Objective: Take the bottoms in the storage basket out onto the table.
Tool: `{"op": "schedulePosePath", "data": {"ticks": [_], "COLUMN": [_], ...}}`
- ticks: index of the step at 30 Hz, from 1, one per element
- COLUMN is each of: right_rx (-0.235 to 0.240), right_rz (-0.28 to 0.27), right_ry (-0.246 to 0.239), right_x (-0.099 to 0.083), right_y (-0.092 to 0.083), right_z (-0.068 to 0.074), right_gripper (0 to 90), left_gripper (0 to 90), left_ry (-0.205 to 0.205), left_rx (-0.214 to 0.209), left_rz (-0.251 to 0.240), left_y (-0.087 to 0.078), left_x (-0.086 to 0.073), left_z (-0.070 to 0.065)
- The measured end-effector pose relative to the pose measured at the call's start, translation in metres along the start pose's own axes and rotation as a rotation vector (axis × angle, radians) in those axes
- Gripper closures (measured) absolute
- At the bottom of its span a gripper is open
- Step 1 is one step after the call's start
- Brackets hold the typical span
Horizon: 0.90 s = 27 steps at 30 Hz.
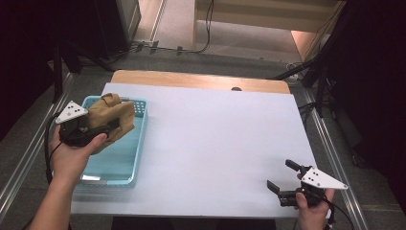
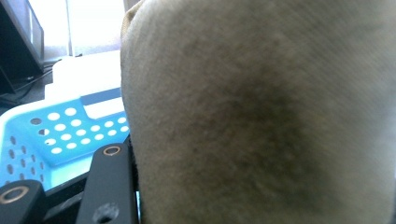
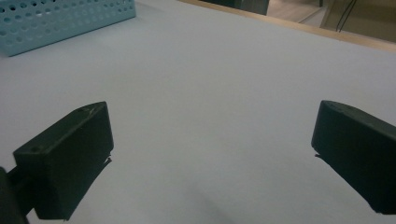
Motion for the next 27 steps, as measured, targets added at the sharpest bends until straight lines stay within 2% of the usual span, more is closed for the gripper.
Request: {"op": "schedulePosePath", "data": {"ticks": [7,10,11,15,18,22,27], "right_rx": [0.005,0.005,0.007,0.007,0.007,0.006,0.008], "right_rz": [-0.001,-0.006,-0.008,-0.010,-0.011,-0.010,-0.007], "right_ry": [0.006,0.012,0.007,0.004,0.002,0.000,0.003], "right_x": [-0.001,0.000,0.000,0.001,0.001,0.001,0.000], "right_y": [0.001,0.000,0.000,0.001,0.001,0.001,0.002], "right_z": [0.000,0.000,0.000,0.001,0.002,0.002,0.001], "right_gripper": [0.0,0.0,0.0,0.0,0.0,0.0,0.0], "left_gripper": [40.2,40.3,40.2,40.3,40.3,39.9,39.7], "left_ry": [-0.002,-0.005,0.008,0.020,0.014,0.018,0.010], "left_rx": [-0.008,-0.027,-0.040,-0.061,-0.089,-0.088,-0.111], "left_rz": [-0.020,-0.040,-0.050,-0.066,-0.084,-0.070,-0.074], "left_y": [0.005,0.005,0.004,0.004,0.003,0.006,0.010], "left_x": [0.001,0.003,0.005,0.008,0.011,0.009,0.008], "left_z": [-0.007,-0.014,-0.020,-0.027,-0.035,-0.040,-0.048]}}
Point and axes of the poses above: each handheld gripper's, and its own axes: y roughly forward along the jaws, x roughly out of its top, z roughly to its left, the point moved 8 cm from there along y, roughly forward along the jaws, and after that the axes turned 13 degrees about -y, right-handed, at the moved point
